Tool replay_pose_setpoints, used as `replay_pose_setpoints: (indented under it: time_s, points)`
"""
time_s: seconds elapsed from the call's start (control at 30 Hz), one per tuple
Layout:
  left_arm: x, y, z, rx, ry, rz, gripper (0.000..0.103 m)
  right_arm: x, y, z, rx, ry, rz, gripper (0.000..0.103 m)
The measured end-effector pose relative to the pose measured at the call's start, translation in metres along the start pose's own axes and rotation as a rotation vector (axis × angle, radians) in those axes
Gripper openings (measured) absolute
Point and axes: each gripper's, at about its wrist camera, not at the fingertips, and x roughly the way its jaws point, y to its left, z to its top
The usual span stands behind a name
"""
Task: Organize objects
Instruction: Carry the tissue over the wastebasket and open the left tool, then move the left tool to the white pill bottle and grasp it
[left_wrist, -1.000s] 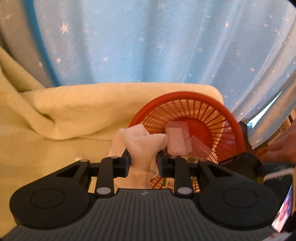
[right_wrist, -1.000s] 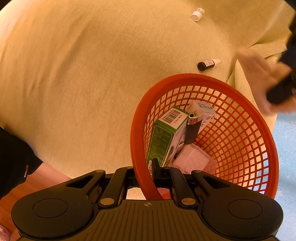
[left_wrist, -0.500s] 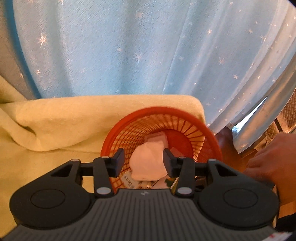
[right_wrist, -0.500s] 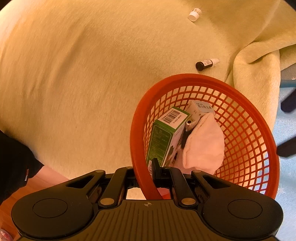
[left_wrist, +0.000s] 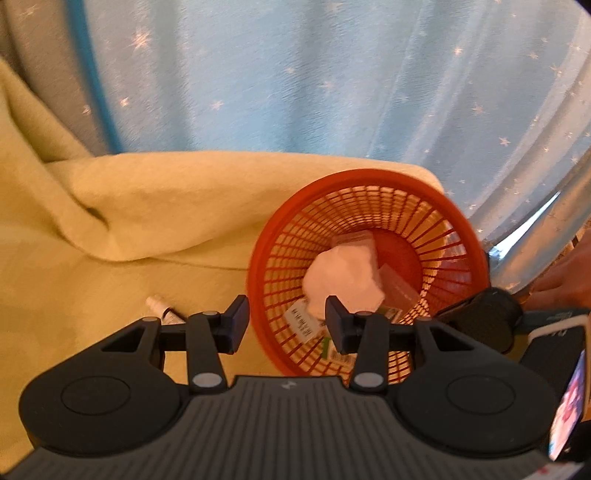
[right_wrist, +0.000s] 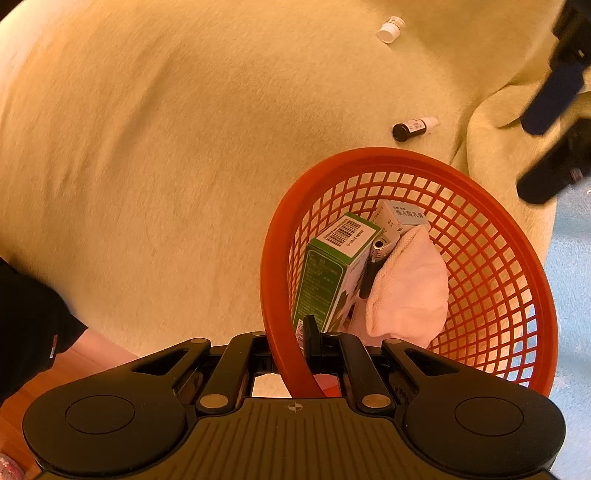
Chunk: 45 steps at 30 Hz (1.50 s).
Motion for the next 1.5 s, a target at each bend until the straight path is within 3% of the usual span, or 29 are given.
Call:
replay_pose_setpoints:
  time_s: [0.23, 0.6, 0.93, 1.5]
  points:
    - [-0.002, 0.024, -0.015, -0.014, 0.020, 0.078, 0.039, 0.000, 0.000, 0.001, -0.006, 0.002, 0.000, 0.004]
    - [0.004, 0.091, -0.056, -0.088, 0.043, 0.305, 0.048, -0.001, 0.001, 0.001, -0.005, 0.002, 0.004, 0.004]
    - [0.053, 0.148, -0.091, -0.094, 0.098, 0.473, 0.048, -0.001, -0.002, 0.003, 0.008, -0.017, 0.017, 0.004]
    - [0.123, 0.181, -0.101, -0.029, 0.204, 0.513, 0.050, -0.002, -0.002, 0.008, 0.037, -0.028, 0.028, 0.004]
